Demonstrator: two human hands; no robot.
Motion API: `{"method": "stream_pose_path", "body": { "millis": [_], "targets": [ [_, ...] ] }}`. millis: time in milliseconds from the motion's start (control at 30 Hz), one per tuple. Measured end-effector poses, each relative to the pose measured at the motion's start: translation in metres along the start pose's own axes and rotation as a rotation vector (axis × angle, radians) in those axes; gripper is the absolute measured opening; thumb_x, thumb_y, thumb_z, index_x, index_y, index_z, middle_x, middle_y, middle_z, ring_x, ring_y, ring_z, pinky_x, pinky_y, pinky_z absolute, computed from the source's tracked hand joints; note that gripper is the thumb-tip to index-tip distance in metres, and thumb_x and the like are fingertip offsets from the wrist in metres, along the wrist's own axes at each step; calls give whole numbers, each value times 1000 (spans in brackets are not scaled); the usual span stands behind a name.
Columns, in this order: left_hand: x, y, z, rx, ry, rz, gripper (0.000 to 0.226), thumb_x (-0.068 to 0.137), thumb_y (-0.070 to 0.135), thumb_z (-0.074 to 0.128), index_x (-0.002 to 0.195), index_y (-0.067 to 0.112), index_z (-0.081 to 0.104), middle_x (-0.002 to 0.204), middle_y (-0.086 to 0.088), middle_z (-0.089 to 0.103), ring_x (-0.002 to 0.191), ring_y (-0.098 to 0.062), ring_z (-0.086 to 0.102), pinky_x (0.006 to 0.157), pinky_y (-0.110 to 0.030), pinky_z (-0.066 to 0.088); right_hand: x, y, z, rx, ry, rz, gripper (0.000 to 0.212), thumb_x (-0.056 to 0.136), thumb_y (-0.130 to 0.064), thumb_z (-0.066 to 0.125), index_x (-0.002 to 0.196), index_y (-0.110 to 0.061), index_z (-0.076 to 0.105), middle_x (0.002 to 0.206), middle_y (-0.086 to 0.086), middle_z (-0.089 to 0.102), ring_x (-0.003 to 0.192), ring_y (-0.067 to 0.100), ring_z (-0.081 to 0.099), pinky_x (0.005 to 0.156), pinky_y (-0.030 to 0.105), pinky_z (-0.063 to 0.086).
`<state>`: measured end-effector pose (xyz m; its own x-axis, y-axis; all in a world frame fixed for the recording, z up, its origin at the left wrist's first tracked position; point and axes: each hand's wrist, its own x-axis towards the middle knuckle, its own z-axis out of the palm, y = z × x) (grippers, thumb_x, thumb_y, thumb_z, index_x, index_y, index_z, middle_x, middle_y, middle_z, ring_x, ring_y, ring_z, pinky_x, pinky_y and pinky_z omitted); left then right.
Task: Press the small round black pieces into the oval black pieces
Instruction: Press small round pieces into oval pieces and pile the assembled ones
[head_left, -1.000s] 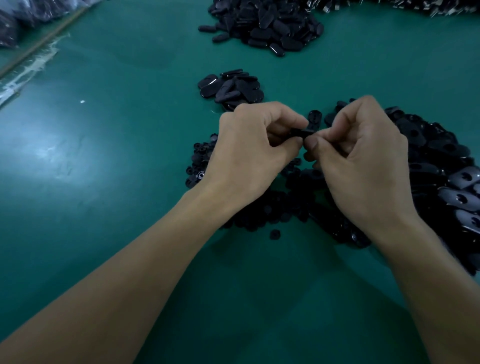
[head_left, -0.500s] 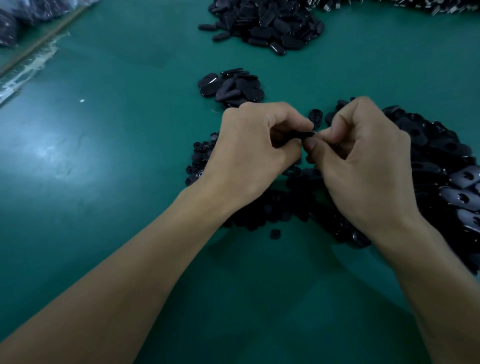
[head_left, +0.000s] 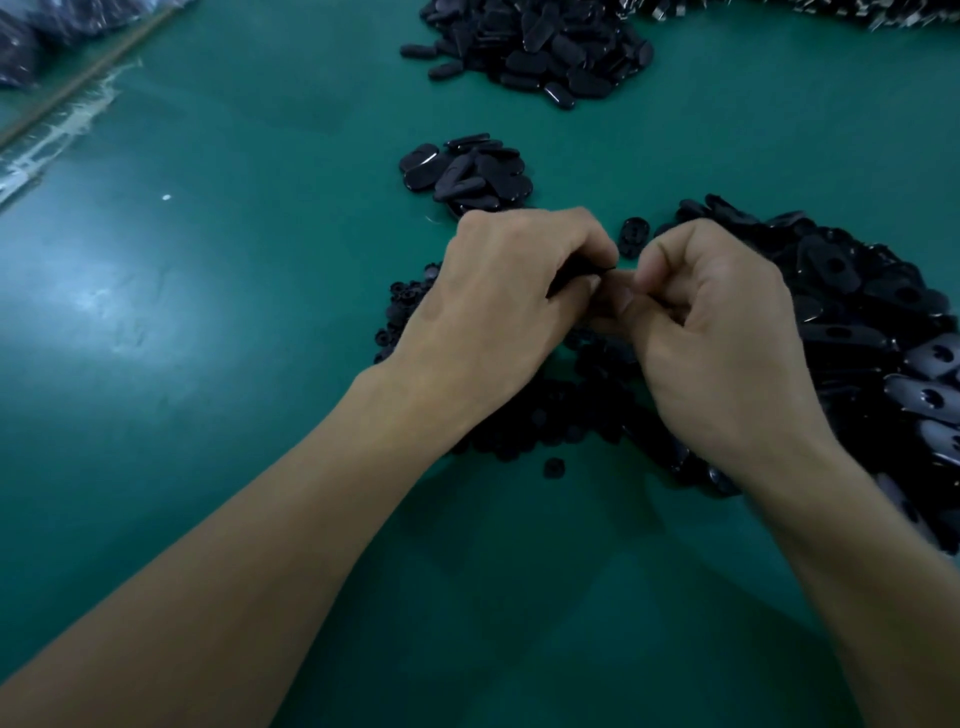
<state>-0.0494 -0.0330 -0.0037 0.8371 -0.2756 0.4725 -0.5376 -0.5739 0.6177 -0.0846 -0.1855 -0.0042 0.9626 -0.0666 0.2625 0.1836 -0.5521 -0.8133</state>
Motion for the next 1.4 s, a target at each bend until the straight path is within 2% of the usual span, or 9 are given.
{"method": "stream_pose_path", "body": {
  "millis": [167,300,367,467,533,667,800,967,1400],
  "targets": [
    [0,1,0,16,24,-22,16,82,7,71,96,14,76,84,6,74,79,-11,68,78,-36,54,0,-1,1,84,-16,18,21,89,-21,63,84,-38,54,81,-11,75,79,14,74,77,48,59],
    [1,2,2,-156,37,-129,15,84,8,76,95,19,75,77,14,71,71,1,67,72,-21,56,3,3,-5,-108,90,-103,19,91,-21,70,105,-34,65,78,-18,68,78,-7,64,75,9,48],
    [2,1,2,-276,33,-197,18,84,10,77,93,25,72,76,10,73,69,-3,70,74,-28,60,6,5,-8,-144,83,-124,22,93,-22,70,114,-29,71,93,-19,67,85,-7,62,76,4,43],
    [4,0,0,-399,-1,-254,23,83,11,76,88,32,67,75,5,76,69,-15,74,76,-40,63,10,9,-10,-7,29,-97,20,93,-17,70,109,-29,72,98,-17,72,93,-1,68,85,16,51],
    [4,0,-1,-427,-22,-262,22,83,11,75,86,31,67,73,4,76,67,-15,74,74,-38,63,11,10,-9,106,0,-72,22,92,-13,71,103,-32,70,93,-15,74,89,1,71,83,21,54],
    [4,0,-3,-489,-53,-297,22,86,4,76,85,25,68,72,2,75,65,-13,73,68,-28,60,13,11,-11,221,-18,-59,19,90,-10,72,100,-26,72,85,-9,76,77,5,73,69,14,52],
    [4,0,-5,-497,-71,-303,20,87,6,77,86,24,69,73,1,76,66,-15,74,71,-31,62,13,11,-13,258,-35,-53,17,90,-11,74,96,-27,72,83,-10,76,72,8,73,64,13,51],
    [3,1,-4,-484,-78,-301,20,87,6,78,87,24,70,75,-1,76,68,-17,75,74,-37,64,12,12,-15,213,-32,-73,15,89,-14,76,96,-27,72,80,-9,75,72,7,72,65,14,52],
    [4,4,-7,-677,-91,-364,14,89,-4,73,92,10,70,74,-6,74,63,-11,71,66,-21,59,13,10,-15,241,-26,-119,16,88,-17,74,95,-31,70,80,-15,75,71,5,71,66,15,53]
  ]
}}
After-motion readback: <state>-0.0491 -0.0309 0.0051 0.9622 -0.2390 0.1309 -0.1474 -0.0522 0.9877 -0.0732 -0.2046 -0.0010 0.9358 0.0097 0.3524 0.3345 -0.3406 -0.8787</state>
